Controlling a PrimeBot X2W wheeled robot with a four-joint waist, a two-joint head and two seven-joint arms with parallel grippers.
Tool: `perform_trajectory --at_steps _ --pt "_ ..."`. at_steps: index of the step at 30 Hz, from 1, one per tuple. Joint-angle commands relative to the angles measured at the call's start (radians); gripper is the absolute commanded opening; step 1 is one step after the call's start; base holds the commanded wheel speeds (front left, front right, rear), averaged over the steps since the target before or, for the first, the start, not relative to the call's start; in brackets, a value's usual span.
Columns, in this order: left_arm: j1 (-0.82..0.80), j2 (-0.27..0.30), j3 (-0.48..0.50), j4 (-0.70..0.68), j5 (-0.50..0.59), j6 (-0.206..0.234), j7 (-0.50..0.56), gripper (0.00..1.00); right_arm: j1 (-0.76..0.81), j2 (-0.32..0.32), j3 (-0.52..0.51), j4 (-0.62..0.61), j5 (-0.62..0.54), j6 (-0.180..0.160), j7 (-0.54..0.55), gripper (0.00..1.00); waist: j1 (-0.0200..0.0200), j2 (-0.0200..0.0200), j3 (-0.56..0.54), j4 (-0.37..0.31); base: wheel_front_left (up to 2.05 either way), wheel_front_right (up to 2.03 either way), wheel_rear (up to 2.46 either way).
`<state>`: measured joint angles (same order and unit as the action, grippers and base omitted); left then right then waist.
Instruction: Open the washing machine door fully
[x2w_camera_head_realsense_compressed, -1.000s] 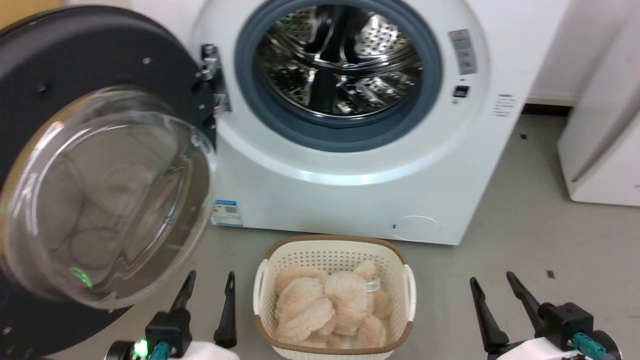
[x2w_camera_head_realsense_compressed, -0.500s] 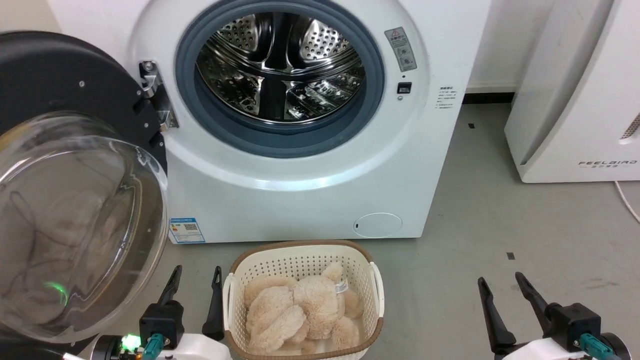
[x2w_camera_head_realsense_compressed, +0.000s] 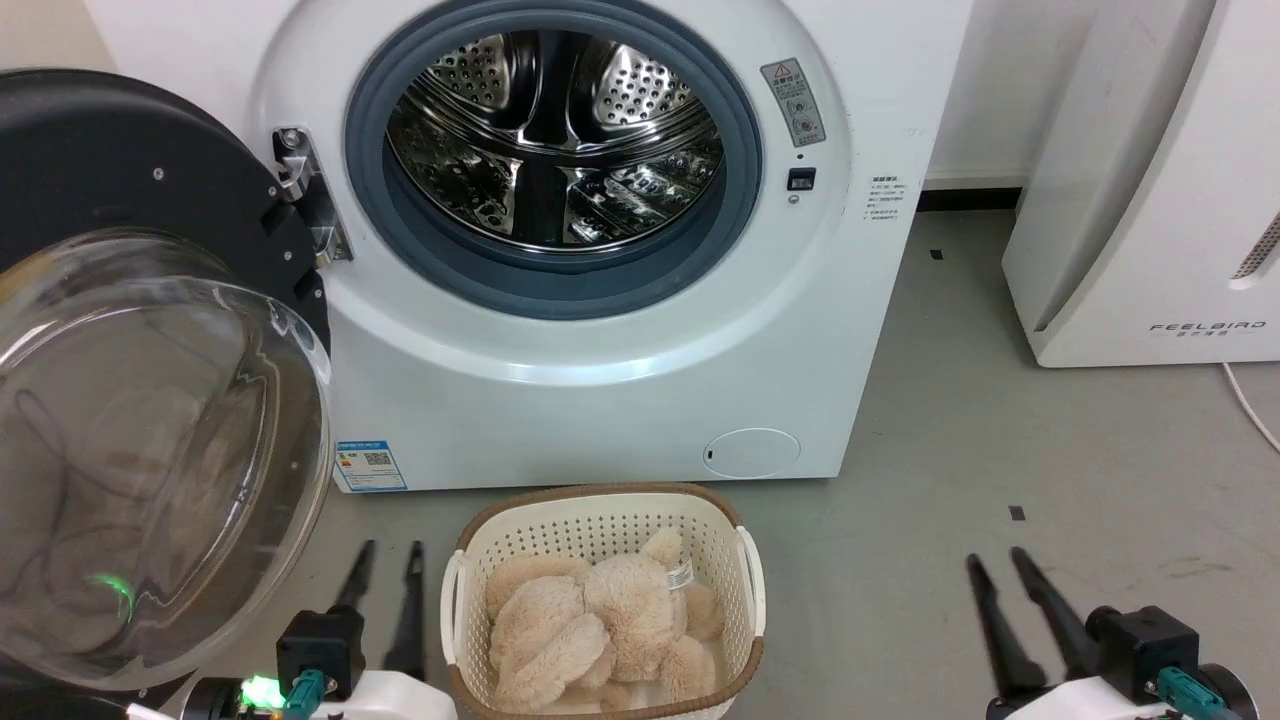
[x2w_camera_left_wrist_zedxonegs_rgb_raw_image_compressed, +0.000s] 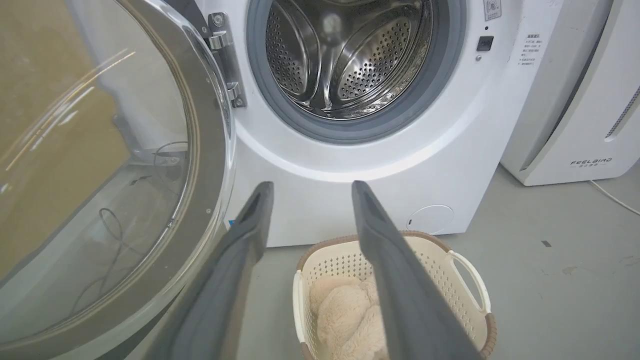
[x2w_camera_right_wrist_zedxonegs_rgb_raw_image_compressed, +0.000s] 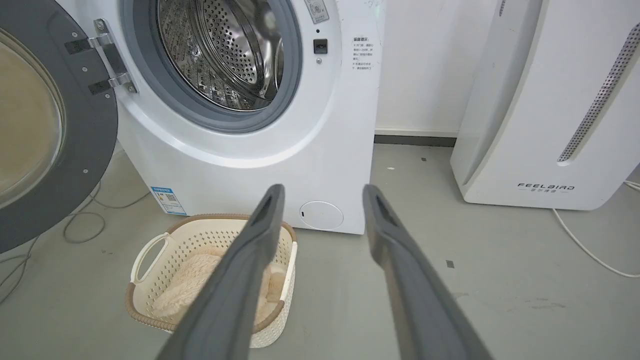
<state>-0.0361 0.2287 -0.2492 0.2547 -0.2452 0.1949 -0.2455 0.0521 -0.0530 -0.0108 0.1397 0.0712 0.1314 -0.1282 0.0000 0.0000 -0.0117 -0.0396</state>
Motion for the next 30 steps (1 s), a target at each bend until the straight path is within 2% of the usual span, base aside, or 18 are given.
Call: perform_trajectory --at_steps 1,30 --pt "0.0 0.0 0.0 -0.001 0.0 0.0 0.0 0.0 0.0 0.0 0.0 0.0 0.0 0.0 0.0 0.0 0.0 0.0 0.0 0.0 0.0 0.0 0.0" --pt "0.008 -0.042 0.058 -0.06 0.057 -0.046 0.057 0.0 -0.012 0.001 0.002 -0.033 -0.017 0.0 0.03 0.0 0.0 0.0 0.003 0.009 0.0 0.0 0.0"
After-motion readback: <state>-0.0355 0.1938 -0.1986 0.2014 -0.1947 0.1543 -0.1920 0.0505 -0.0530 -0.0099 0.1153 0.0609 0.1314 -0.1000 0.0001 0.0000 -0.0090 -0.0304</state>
